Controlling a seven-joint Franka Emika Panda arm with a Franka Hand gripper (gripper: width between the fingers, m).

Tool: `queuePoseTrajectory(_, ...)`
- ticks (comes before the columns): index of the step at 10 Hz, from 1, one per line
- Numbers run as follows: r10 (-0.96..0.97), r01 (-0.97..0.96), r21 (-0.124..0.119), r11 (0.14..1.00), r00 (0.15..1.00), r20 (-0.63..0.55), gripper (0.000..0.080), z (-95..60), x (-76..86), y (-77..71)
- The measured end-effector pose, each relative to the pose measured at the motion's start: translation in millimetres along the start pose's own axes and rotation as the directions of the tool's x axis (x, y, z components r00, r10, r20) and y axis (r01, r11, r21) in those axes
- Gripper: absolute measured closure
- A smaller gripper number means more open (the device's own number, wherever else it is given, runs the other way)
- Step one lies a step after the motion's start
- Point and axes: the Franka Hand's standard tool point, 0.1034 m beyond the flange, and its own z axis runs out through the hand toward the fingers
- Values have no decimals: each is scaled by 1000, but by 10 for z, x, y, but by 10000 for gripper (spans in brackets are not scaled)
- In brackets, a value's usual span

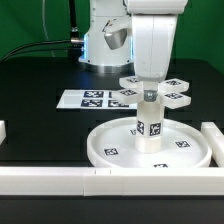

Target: Assemble round table

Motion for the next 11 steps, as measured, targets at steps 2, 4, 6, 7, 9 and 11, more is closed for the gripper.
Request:
queuePoseTrajectory(2, 3, -3, 1, 1000, 1000, 0, 151, 4, -1, -1)
queuePoseTrajectory(4, 8, -8, 2, 1000, 1000, 1, 177, 13, -33, 1)
queuePoseTrajectory(6, 10, -10, 2, 1000, 1000, 1, 360, 13, -35, 2)
queuePoseTrajectory(7, 22, -22, 2, 1000, 1000, 1, 360, 13, -36, 3)
queuePoseTrajectory(9, 111, -111, 2, 994, 994, 1, 360, 13, -36, 2)
queuePoseTrajectory(11, 280, -280, 3, 960, 960, 1, 360, 14, -35, 0)
